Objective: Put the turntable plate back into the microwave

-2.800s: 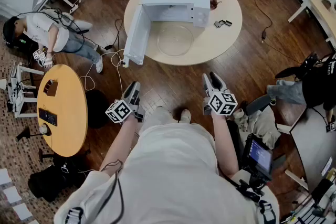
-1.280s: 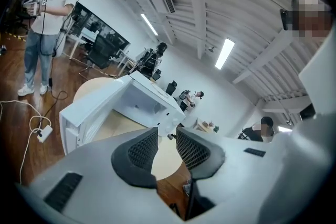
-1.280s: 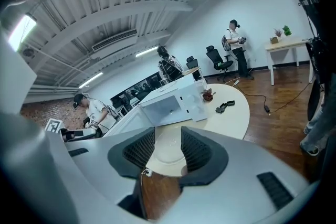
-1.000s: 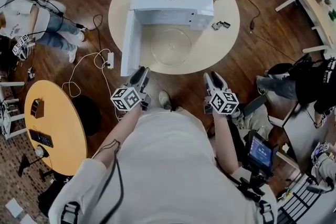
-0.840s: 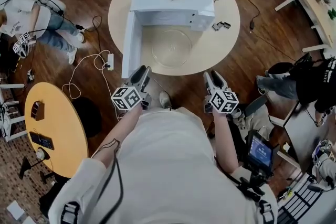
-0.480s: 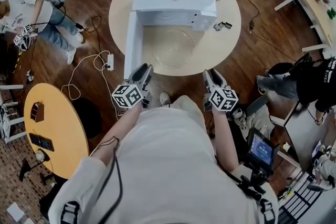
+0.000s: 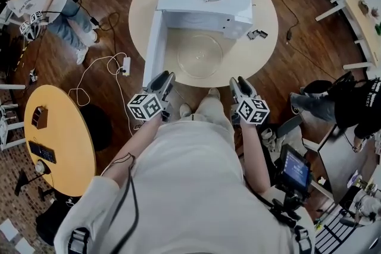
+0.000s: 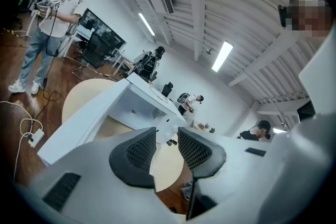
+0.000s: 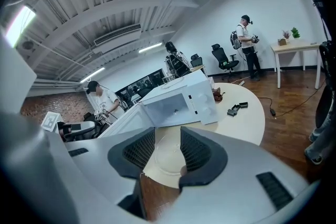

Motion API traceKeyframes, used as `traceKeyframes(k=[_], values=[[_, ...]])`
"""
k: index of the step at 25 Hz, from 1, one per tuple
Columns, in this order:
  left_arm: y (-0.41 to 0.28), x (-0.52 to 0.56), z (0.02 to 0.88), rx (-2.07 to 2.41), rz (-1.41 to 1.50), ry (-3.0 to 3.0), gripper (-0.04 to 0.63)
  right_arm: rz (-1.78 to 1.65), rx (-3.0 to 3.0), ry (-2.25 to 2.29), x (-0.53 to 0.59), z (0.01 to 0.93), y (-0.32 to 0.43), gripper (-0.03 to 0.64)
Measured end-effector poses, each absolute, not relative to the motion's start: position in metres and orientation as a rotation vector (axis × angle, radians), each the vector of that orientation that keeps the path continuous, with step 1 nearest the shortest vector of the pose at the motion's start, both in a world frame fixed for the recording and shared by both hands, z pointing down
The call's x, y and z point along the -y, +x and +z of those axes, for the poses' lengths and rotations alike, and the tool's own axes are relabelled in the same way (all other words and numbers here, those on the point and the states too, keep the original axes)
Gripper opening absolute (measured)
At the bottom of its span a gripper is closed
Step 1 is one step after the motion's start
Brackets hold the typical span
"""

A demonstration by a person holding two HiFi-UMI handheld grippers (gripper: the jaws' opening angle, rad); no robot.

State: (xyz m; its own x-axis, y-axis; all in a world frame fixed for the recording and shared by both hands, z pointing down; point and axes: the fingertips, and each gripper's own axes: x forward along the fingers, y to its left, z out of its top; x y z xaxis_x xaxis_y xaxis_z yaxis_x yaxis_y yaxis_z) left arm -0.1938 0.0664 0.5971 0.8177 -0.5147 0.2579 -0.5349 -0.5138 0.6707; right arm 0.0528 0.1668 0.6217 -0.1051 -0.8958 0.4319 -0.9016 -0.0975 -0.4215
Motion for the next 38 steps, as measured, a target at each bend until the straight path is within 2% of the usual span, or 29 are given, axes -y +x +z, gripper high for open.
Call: traceKeyframes(k=[23, 38], values=[[-0.136, -0.032, 0.63, 0.969, 0.109, 2.041, 0.114, 1.132, 2.175, 1.737, -0.078, 0.677, 0.112, 0.14], [-0.124, -0.007, 0.7, 1.154, 0.208, 1.901, 0.114, 1.222, 2.157, 1.443, -0.036, 0.756, 0.14, 0.14]])
